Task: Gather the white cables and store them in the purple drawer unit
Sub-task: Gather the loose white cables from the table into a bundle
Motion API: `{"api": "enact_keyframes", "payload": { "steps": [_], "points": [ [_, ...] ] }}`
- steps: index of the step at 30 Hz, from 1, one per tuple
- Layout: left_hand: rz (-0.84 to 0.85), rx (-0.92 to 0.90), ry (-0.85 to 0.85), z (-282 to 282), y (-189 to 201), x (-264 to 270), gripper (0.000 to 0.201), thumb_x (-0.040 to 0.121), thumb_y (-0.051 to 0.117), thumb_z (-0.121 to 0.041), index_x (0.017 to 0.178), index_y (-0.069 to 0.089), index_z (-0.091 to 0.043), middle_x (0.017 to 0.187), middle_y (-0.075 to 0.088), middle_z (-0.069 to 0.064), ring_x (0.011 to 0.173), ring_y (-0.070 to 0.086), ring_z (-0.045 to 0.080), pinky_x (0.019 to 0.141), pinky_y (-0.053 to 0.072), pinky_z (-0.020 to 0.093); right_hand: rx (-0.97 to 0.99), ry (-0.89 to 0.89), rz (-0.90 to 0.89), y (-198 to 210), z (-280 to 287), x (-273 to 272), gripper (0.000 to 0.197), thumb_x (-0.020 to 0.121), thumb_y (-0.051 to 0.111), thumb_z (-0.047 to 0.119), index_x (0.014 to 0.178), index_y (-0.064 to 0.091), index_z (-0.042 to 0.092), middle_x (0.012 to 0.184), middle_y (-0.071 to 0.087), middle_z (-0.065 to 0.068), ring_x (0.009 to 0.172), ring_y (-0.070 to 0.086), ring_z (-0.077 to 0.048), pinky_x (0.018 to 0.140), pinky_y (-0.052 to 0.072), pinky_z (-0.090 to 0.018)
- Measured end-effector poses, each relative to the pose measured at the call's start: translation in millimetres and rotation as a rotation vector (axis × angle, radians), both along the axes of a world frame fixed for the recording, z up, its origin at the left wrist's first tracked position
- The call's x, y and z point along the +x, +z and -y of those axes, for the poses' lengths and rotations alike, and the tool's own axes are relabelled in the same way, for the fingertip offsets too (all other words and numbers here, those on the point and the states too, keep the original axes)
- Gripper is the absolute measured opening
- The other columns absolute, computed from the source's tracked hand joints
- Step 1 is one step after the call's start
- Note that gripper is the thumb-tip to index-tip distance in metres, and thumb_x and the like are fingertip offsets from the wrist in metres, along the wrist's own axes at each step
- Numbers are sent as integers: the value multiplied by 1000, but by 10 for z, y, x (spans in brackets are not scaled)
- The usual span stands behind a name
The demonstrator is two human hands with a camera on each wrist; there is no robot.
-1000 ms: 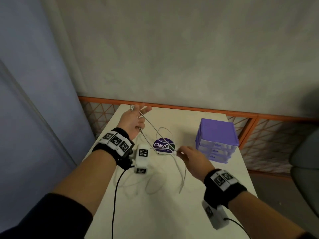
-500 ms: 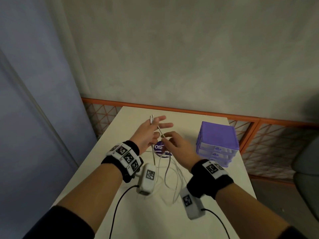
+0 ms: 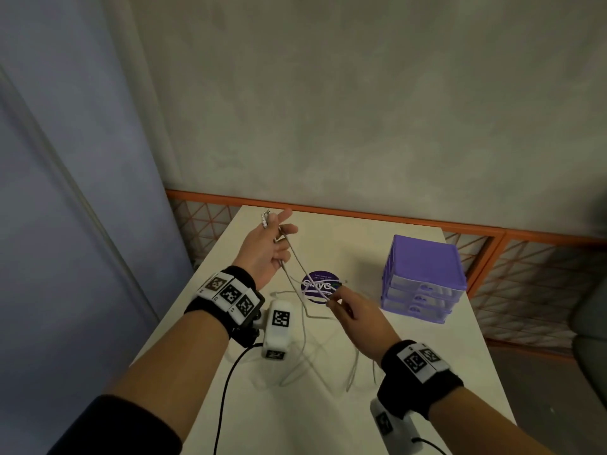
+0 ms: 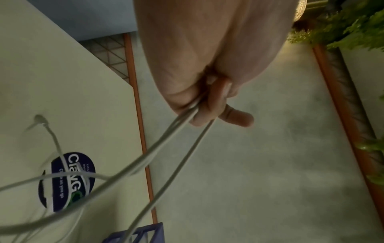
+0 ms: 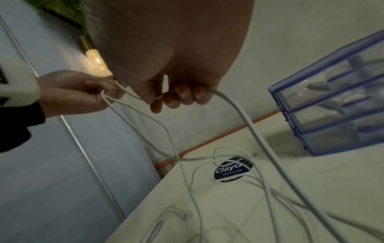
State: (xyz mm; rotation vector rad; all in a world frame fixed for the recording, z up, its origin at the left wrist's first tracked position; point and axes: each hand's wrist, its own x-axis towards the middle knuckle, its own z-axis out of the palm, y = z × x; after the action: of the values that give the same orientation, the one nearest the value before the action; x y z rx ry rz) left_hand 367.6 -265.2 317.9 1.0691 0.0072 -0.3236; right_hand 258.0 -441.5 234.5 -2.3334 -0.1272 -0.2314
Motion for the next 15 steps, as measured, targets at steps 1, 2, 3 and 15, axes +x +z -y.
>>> {"api": "enact_keyframes", "payload": {
  "steps": [1, 2, 3, 15],
  "points": [
    [2, 1, -8, -3, 6, -6, 34, 99, 39, -36, 116, 59, -15, 67, 63, -7, 40, 30, 2, 37, 28, 12, 9, -3, 7, 2, -23, 2, 17, 96, 47, 33, 93, 56, 19, 70, 49, 14, 64, 47, -2, 61, 38, -24],
    [10, 10, -16, -7, 20, -11, 33, 98, 39, -37, 112, 60, -15, 67, 62, -7, 40, 30, 2, 37, 28, 12, 25, -9, 19, -3, -46, 10, 16, 96, 47, 32, 94, 57, 21, 72, 51, 14, 66, 47, -2, 62, 38, -24],
    [26, 30, -18, -17, 30, -8, 32, 99, 39, -37, 108, 60, -15, 66, 62, -7, 41, 31, 2, 38, 29, 12, 44, -17, 33, 0, -70, 19, 14, 96, 47, 31, 94, 57, 21, 75, 53, 13, 68, 48, -3, 63, 39, -25],
    [81, -125, -39, 38, 303, 0, 31, 97, 39, -42, 87, 53, -17, 52, 36, -8, 41, 29, 4, 39, 34, 16, 359, 183, -57, 557, -659, 322, 26, 93, 42, 21, 113, 58, 13, 105, 57, 1, 92, 50, -4, 82, 36, -21]
  ]
}}
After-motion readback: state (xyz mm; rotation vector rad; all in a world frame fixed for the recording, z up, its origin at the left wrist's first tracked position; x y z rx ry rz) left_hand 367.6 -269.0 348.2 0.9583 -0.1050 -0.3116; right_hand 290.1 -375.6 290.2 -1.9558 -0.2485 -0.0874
